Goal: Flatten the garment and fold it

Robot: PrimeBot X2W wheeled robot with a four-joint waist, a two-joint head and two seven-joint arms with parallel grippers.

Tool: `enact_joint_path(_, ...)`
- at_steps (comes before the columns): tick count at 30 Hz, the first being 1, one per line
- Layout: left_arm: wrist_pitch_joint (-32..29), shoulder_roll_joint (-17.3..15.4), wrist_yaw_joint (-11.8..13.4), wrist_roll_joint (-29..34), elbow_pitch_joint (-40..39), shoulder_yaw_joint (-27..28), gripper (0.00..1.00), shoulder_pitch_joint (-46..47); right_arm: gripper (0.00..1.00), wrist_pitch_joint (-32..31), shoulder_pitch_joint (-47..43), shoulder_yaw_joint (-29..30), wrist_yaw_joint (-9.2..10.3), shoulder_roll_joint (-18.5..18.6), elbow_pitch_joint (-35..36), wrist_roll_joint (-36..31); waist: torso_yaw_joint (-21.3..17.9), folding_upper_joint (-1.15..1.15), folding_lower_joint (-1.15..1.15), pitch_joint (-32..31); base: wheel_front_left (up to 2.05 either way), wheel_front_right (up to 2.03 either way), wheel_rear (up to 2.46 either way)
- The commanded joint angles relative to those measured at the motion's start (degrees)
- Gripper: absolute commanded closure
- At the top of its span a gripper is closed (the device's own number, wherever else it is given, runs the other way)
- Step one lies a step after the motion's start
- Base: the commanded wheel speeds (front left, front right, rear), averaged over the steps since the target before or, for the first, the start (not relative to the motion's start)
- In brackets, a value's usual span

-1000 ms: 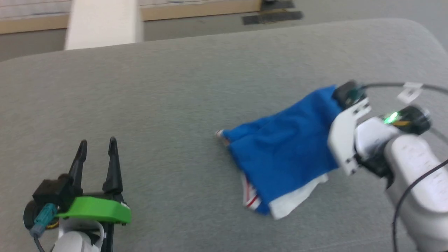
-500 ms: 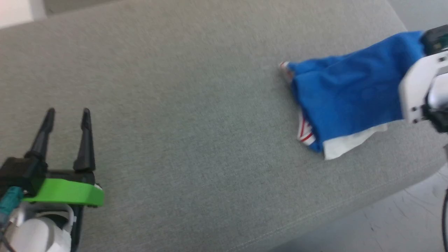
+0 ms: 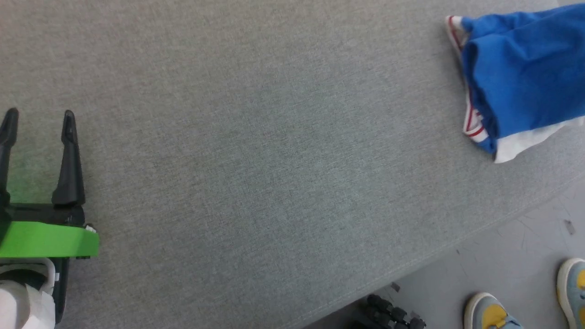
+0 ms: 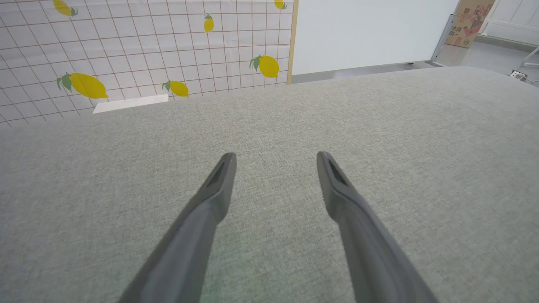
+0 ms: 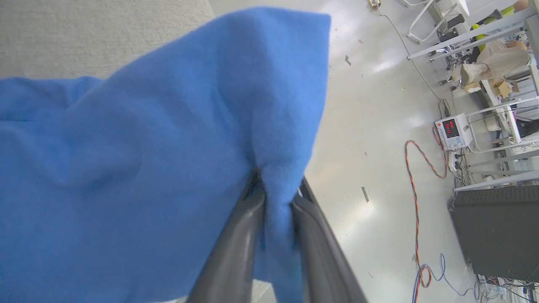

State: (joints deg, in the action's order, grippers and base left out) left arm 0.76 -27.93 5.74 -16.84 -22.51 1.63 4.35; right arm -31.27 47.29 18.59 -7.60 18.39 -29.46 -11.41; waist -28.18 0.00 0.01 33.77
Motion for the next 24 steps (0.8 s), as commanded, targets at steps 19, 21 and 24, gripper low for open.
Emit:
enact_joint_path(19,6.59,4.36,1.96,-1.33,6.21,-1.37,0.0,-1.14,0.0,16.81,7.12,-5.36,0.11,-3.4,5.17,1.44,5.0,0.0,-0.01,-12.01,0.0,0.0,0.0)
enact_joint_path(21,7.81,5.37,2.05,-1.73,7.7,-1.79,0.0,-1.11,0.0,20.61,7.51,-8.07,0.11,-3.95,6.46,4.02,6.17,0.0,-0.01,-14.61,0.0,0.0,0.0)
enact_joint_path(24,9.3,6.85,2.05,-2.26,10.15,-2.68,0.0,-0.95,0.0,25.58,6.76,-11.9,0.11,-5.57,8.15,8.4,8.36,0.0,-0.01,-18.65,0.0,0.0,0.0)
